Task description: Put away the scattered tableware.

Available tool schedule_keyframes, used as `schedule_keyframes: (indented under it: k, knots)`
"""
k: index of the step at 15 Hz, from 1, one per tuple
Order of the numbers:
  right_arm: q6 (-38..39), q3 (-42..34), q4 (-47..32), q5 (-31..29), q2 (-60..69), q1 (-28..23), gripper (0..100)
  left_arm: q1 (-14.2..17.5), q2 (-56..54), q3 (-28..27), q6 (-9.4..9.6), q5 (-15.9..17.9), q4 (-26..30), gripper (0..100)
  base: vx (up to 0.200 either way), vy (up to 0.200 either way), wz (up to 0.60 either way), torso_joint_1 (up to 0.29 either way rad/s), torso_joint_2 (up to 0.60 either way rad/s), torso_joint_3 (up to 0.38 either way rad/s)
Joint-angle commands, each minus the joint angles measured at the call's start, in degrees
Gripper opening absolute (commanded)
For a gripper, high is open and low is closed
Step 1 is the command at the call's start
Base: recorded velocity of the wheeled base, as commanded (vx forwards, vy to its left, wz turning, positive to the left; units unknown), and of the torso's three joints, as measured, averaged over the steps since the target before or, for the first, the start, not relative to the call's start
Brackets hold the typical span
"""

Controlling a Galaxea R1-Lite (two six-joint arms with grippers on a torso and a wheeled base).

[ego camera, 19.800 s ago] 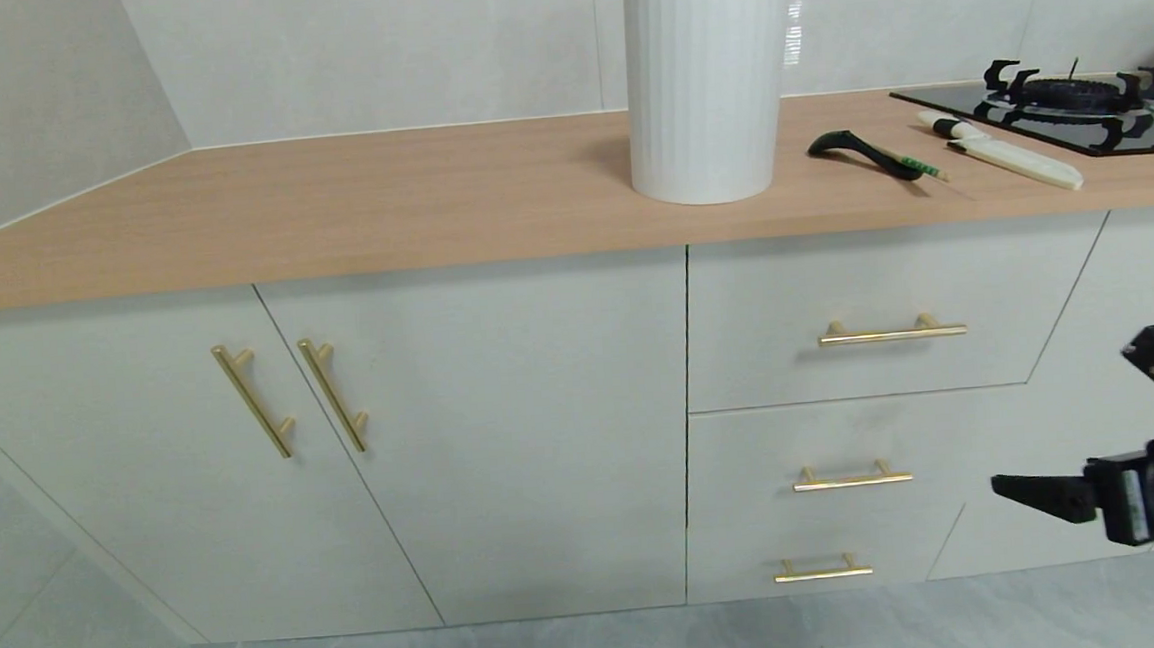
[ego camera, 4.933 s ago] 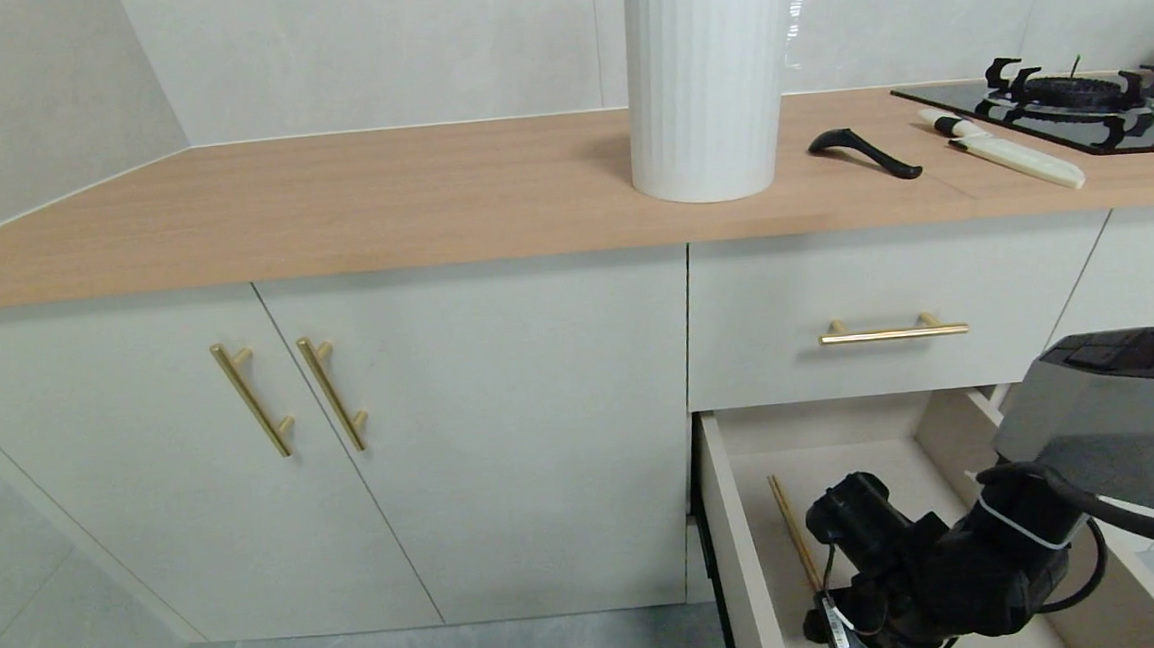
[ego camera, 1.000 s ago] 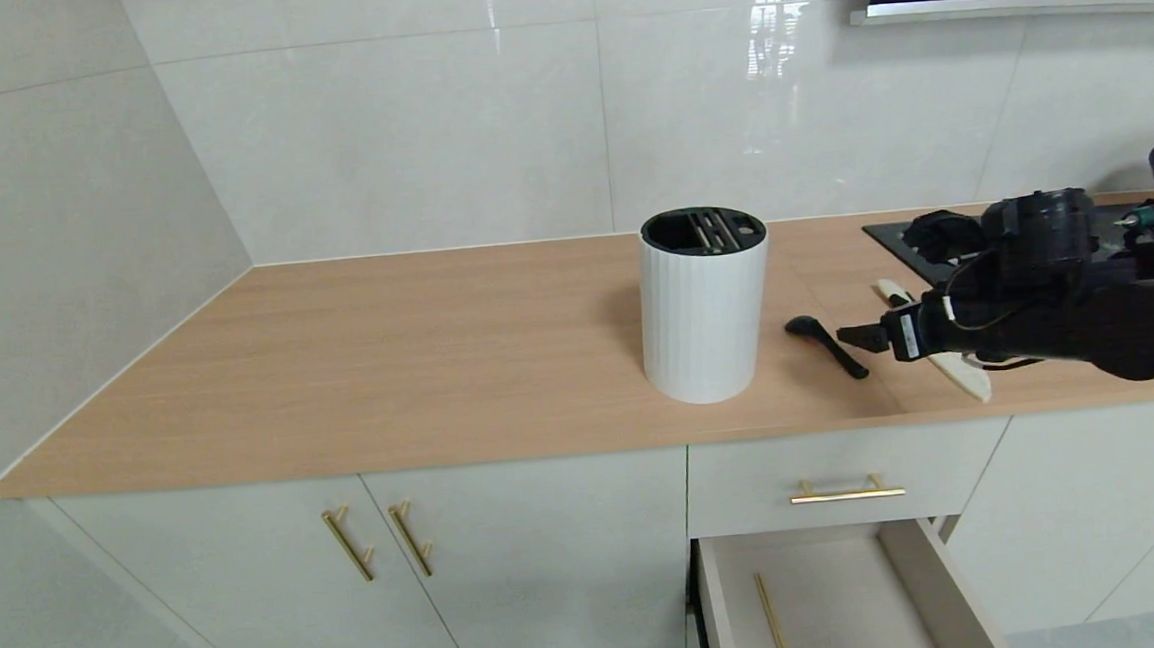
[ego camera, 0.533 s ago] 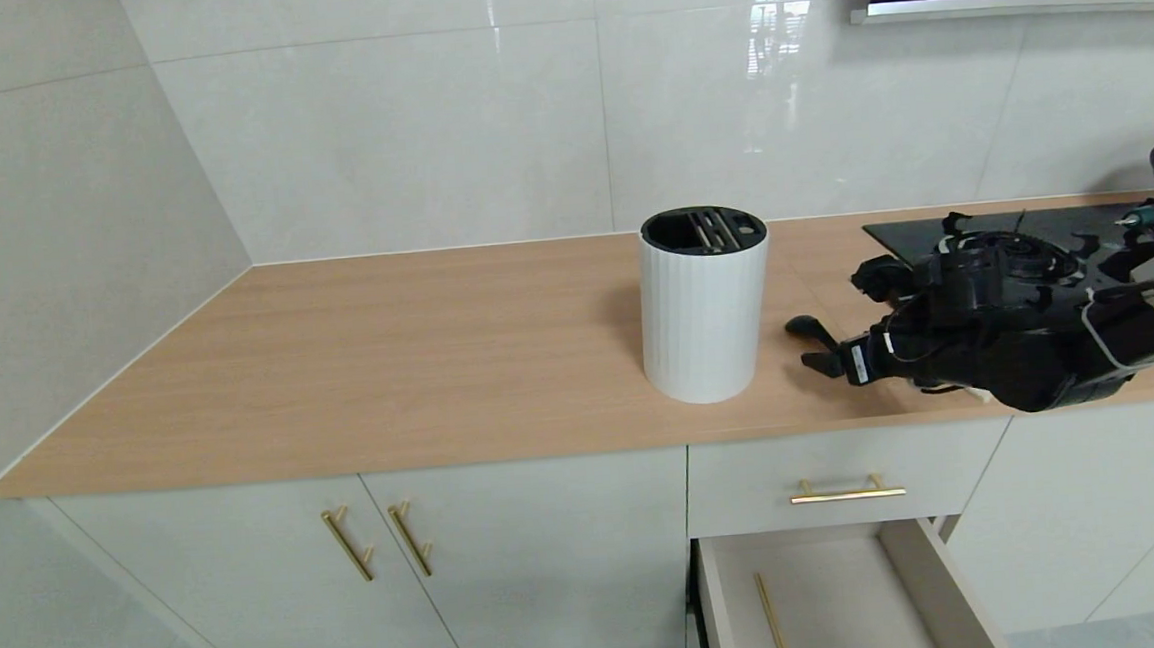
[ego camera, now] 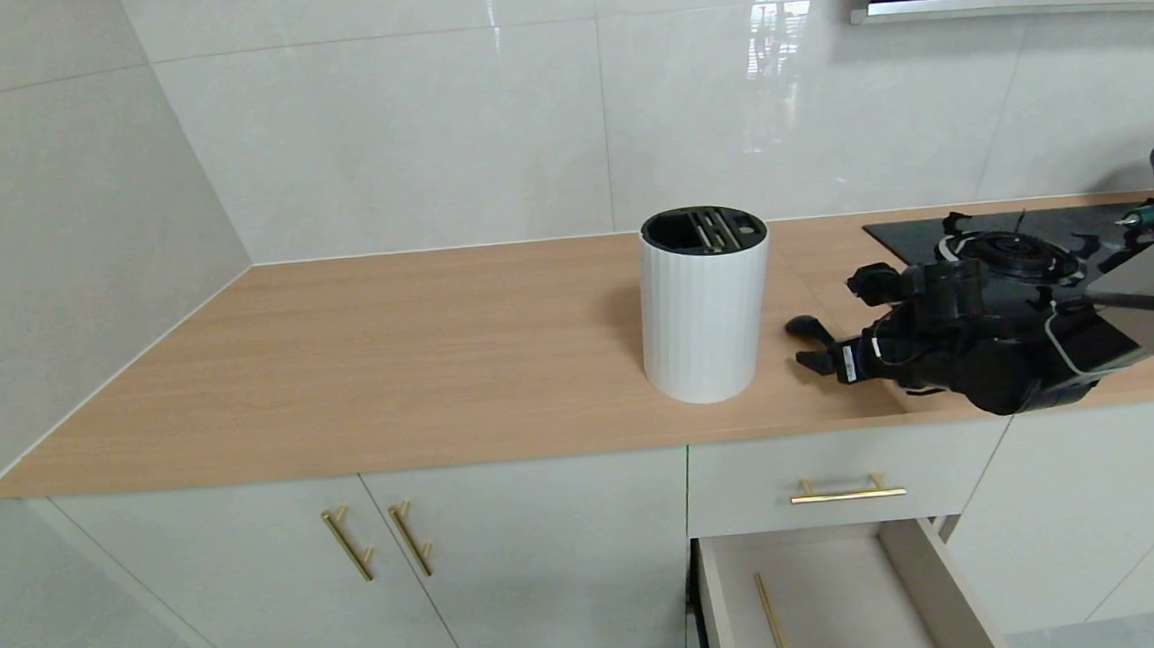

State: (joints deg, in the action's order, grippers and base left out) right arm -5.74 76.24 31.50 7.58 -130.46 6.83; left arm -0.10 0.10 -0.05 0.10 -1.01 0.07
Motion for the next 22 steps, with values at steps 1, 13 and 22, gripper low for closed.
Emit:
schedule_keyframes:
  k: [1, 13, 22]
  knots:
    - [0.03, 0.75, -0.04, 0.06, -0.84, -0.32, 100, 0.01, -0.01, -0.04, -0.01, -0.04, -0.07, 100, 0.0, 0.0, 0.0, 0.0, 0.0, 0.0]
    - [1.87, 1.37, -0.83, -2.13, 0.47, -0.23, 0, 0.01, -0.01, 0.05, -0.01, -0.04, -0.07, 100, 0.0, 0.0, 0.0, 0.0, 0.0, 0.0]
    - [16.11, -19.55, -18.84, -16.37, 33.08, -0.06, 0, 0.01, -0.01, 0.05, -0.01, -0.04, 0.01, 100, 0.0, 0.0, 0.0, 0.0, 0.0, 0.0]
